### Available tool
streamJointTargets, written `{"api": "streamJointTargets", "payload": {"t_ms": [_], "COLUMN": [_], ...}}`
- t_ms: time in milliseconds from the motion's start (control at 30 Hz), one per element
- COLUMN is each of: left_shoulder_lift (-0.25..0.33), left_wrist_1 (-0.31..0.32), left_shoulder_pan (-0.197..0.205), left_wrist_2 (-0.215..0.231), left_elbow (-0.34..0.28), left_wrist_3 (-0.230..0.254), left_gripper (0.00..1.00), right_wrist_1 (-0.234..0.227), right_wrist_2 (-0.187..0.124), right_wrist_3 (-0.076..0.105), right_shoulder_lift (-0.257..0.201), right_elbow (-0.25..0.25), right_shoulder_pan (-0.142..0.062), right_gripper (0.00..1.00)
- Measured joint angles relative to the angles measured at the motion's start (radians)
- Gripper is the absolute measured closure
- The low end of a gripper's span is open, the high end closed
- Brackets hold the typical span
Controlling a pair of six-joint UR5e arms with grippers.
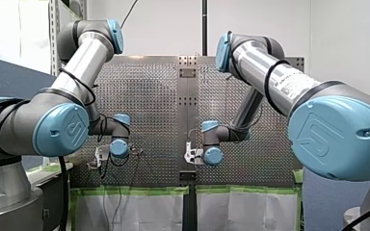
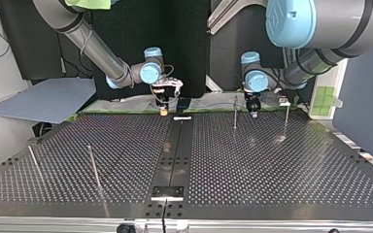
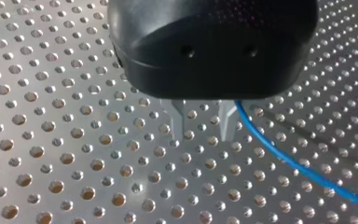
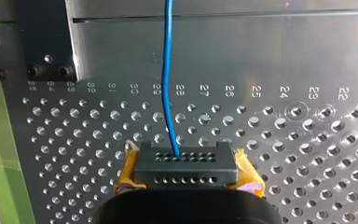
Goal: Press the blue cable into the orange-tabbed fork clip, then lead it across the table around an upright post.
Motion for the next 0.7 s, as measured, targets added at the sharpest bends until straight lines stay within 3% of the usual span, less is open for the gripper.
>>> {"api": "streamJointTargets", "payload": {"t_ms": [100, 167, 233, 367, 600, 700], "left_shoulder_lift": [0.000, 0.000, 0.000, 0.000, 0.001, 0.001], "left_wrist_1": [-0.001, -0.002, -0.008, -0.032, -0.092, -0.122], "left_shoulder_pan": [0.005, 0.008, 0.011, 0.016, 0.018, 0.017], "left_wrist_2": [0.023, 0.036, 0.046, 0.050, 0.012, 0.020], "left_elbow": [0.000, 0.000, -0.001, -0.001, -0.003, -0.014], "left_wrist_3": [0.001, 0.001, 0.001, 0.004, 0.035, 0.043], "left_gripper": [0.16, 0.02, 0.00, 0.00, 0.00, 0.00], "right_wrist_1": [0.001, 0.001, 0.002, 0.002, 0.002, 0.002], "right_wrist_2": [0.000, 0.000, 0.000, 0.000, -0.001, -0.001], "right_wrist_3": [-0.002, -0.003, -0.004, -0.006, -0.006, -0.006], "right_shoulder_lift": [0.000, 0.000, 0.000, 0.000, 0.001, 0.001], "right_elbow": [0.000, 0.000, -0.001, 0.000, -0.001, 0.000], "right_shoulder_pan": [-0.002, -0.004, -0.006, -0.009, -0.011, -0.012], "right_gripper": [1.00, 1.00, 1.00, 1.00, 1.00, 1.00]}}
